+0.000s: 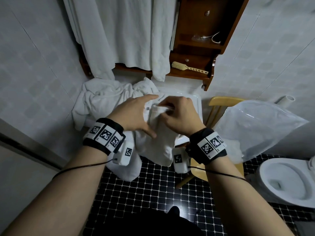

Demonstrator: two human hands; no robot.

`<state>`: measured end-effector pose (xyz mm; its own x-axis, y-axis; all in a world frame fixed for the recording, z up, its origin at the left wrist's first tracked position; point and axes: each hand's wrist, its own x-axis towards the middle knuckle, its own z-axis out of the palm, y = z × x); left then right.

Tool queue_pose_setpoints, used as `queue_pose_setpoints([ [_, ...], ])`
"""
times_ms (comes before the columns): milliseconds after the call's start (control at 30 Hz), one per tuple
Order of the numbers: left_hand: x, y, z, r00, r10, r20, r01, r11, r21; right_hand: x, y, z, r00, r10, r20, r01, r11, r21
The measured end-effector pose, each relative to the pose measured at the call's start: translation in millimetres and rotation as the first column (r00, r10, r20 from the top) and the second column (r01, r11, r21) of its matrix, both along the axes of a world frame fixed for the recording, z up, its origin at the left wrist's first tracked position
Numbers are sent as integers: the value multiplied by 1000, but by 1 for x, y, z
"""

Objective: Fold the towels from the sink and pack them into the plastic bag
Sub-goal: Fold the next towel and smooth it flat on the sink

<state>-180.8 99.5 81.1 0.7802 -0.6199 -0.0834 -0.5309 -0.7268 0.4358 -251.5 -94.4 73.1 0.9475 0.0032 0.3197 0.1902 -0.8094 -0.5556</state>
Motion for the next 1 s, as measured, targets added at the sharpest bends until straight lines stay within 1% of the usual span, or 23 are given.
queue_pose_setpoints([
  [67,-3,-10,-2,994,-105,-2,105,994,-35,0,14,19,993,53,104,-67,989,135],
  [100,-3,-13,-3,994,-105,18,106,991,-83,0,17,25,987,62,149,-92,974,208],
  [167,-3,-13,-2,1000,-10,-12,6,964,-265,-1,19,29,977,75,199,-145,919,367],
  [233,-1,-8,2,994,106,-17,-104,910,-401,-2,12,24,975,74,210,-170,855,490],
  [267,0,-8,3,989,150,-6,-137,889,-436,-4,7,18,980,60,191,-153,837,525],
  [333,1,-10,6,976,215,20,-177,851,-494,-10,-3,-8,995,1,105,-58,837,544],
  [367,-1,-14,9,971,240,16,-194,821,-537,-14,-5,-24,999,-22,42,-4,842,539],
  [467,-1,-23,15,961,268,-71,-247,712,-658,-23,-6,-71,990,-51,-135,116,835,539],
  [533,-3,-27,22,963,259,-72,-236,690,-684,-25,-8,-90,976,-62,-208,161,849,503],
  [633,-2,-32,32,963,267,-46,-223,685,-694,-25,-10,-106,942,-58,-329,193,898,396],
  [667,-1,-35,33,960,277,-47,-228,669,-708,-25,-13,-111,917,-70,-392,215,915,341],
  [767,2,-39,42,930,362,-60,-276,584,-764,-26,-21,-131,819,-46,-572,217,948,234],
  [833,7,-39,49,887,456,-77,-326,499,-803,-29,-30,-148,747,-60,-663,198,971,135],
  [900,13,-38,54,839,534,-105,-359,398,-844,-33,-38,-166,695,-91,-713,217,972,88],
  [933,15,-38,56,819,562,-116,-370,363,-855,-35,-42,-172,674,-123,-729,248,966,67],
  [1000,15,-37,60,787,603,-132,-394,325,-860,-40,-47,-178,636,-228,-738,349,937,11],
])
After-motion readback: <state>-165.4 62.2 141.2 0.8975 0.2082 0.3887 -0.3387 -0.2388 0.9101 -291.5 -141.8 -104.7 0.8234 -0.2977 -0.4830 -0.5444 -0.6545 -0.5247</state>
